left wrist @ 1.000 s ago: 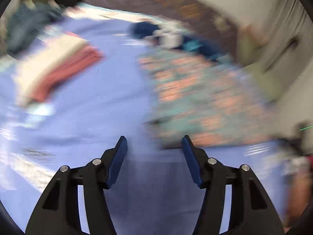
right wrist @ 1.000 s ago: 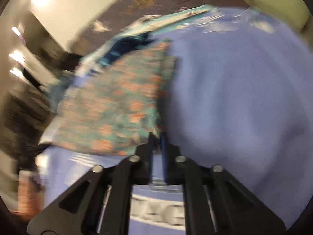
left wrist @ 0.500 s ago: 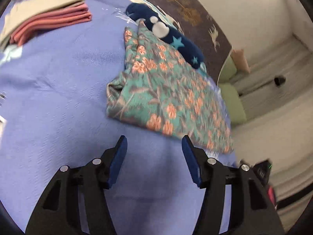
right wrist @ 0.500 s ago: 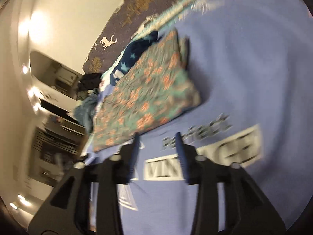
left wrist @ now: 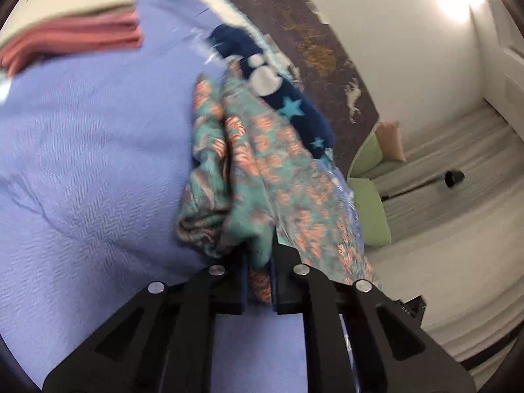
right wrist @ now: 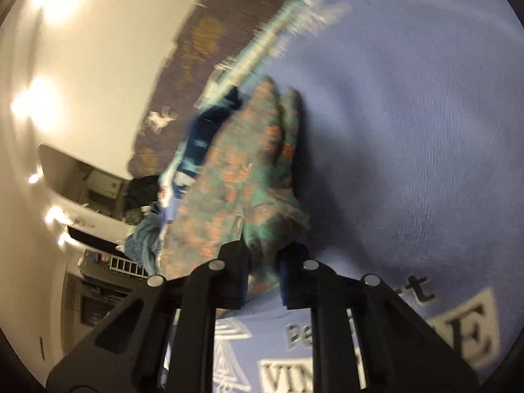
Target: Fold small clothes
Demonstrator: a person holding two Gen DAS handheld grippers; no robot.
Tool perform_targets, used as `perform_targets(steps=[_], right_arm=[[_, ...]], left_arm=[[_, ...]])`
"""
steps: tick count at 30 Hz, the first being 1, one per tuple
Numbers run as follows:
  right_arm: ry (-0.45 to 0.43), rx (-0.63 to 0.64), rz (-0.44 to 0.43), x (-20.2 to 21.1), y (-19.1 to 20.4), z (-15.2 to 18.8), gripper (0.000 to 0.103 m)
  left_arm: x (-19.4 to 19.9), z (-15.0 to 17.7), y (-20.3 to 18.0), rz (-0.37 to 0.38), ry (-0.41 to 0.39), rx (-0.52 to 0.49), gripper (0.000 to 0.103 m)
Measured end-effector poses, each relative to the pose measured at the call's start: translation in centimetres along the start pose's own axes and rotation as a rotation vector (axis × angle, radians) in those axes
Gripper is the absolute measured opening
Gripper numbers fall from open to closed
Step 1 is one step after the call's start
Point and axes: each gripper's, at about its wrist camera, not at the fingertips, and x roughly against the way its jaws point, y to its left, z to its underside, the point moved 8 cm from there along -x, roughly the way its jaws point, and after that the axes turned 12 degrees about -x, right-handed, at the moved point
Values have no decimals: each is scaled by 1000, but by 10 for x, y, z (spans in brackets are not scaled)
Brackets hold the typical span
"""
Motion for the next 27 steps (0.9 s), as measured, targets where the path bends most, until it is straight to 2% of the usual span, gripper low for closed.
perform_targets(steps=[3,6,9,11,14,16,17,18,19,20,21,24,26,27], right_arm=[[9,24,-56,28,16,5,12],[14,67,-60,64,18,20,12],[56,62,-53,101,-6,48,13],[84,63,-6,120,-35,68,14],[129,30,107,122,-78,91,21],[120,-17,91,129,-91,93,19],[113,-31,79,135,-93,91,20],[90,-27,86,142,-92,86,28],[61,-5,93,148,-90,81,35],[33,21,105,153,-88,75,35],[3,46,118,156,-85,68,35],[-4,59,67,154,-75,57,35],[0,84,54,150,-72,57,35],[3,99,48,149,-72,59,35]], left_arm=[[29,-4,-23,22,-25,-70,3],[63,14,-45,46,-8,-140,3],[87,49,-58,47,27,-194,4],[92,79,-53,17,70,-189,4],[93,108,-27,-101,138,-181,4],[105,111,-6,-196,138,-142,4],[115,105,-1,-252,103,-141,4],[124,96,2,-317,62,-161,4],[139,80,1,-433,-10,-220,4],[152,64,-6,-523,-81,-286,4],[155,57,-13,-539,-112,-314,4],[137,43,-63,-392,-120,-386,6],[101,57,-108,-285,-38,-494,15],[78,71,-134,-232,24,-559,24]])
